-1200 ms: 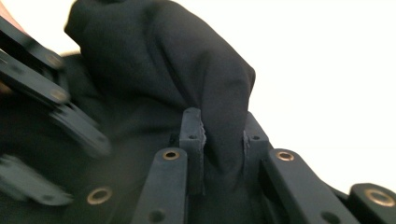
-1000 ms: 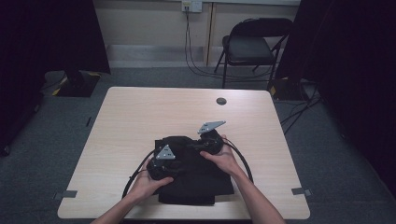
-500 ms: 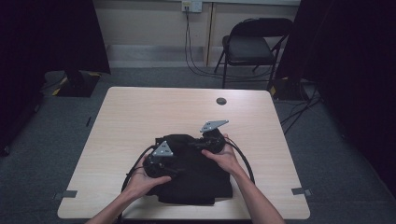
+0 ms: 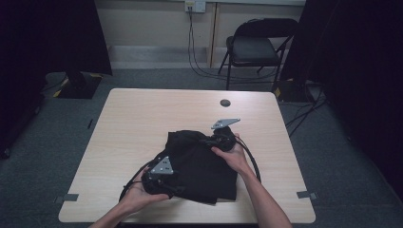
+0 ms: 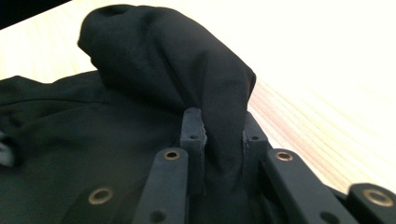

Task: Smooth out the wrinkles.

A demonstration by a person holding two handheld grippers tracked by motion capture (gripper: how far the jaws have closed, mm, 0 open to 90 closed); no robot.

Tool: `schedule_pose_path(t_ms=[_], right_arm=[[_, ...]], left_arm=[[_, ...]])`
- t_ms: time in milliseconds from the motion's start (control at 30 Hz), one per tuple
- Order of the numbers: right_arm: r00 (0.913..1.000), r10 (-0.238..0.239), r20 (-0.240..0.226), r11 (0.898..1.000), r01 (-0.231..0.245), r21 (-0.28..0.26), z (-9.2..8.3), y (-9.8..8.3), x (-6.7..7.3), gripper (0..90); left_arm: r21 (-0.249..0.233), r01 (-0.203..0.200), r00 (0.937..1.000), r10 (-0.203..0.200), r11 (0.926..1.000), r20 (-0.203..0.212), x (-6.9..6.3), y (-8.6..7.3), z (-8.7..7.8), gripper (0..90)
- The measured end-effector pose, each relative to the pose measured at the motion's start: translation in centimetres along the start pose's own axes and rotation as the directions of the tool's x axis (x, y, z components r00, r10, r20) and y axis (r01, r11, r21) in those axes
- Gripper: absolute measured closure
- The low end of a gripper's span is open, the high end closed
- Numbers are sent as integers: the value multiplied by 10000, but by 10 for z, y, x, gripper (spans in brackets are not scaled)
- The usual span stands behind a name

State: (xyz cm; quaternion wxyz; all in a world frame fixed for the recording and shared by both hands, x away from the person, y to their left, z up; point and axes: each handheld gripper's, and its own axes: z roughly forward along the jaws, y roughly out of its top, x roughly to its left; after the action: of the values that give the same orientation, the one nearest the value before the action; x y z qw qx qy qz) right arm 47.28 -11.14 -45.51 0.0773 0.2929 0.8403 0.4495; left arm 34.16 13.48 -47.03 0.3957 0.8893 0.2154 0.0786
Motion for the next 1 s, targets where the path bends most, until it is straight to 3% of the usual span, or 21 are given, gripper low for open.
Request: schedule_pose_path(t_ms=[33,100,133,233,333,400,567,800,1000], right_arm=[[10000,-54,-22,10000,54,-12,-1,1,2,766],[9997,-222,-85,9997,222,-82,-3,4,7,766],[9994,-320,-126,9994,319,-118,-5,6,10,766],[9973,-682,-270,9975,677,-196,-11,13,20,766],[9933,-985,-596,9945,961,-417,-20,18,34,767],[9903,-999,-962,9942,954,-500,-24,16,43,767],[9818,-1383,-1304,9903,1355,-295,-34,5,66,767],[9773,-1249,-1710,9915,1292,142,-34,-20,86,765],[9768,-809,-1983,9946,921,478,-32,-35,91,737]], left_arm=[[153,-169,9998,171,9997,-141,0,1,3,366],[149,-88,9996,92,9999,-249,-1,2,8,366],[311,-406,9985,417,9987,-348,0,3,9,374],[275,-421,9981,433,9987,-444,-1,2,11,391],[37,25,9992,-23,10000,-387,2,1,11,431],[-155,81,9993,-87,9998,-377,3,-1,11,446],[-161,-35,9986,27,9999,-532,0,-1,13,448],[-100,-15,9984,9,9999,-563,0,-1,13,451],[-111,-341,9959,331,9994,-843,-3,-2,13,459]])
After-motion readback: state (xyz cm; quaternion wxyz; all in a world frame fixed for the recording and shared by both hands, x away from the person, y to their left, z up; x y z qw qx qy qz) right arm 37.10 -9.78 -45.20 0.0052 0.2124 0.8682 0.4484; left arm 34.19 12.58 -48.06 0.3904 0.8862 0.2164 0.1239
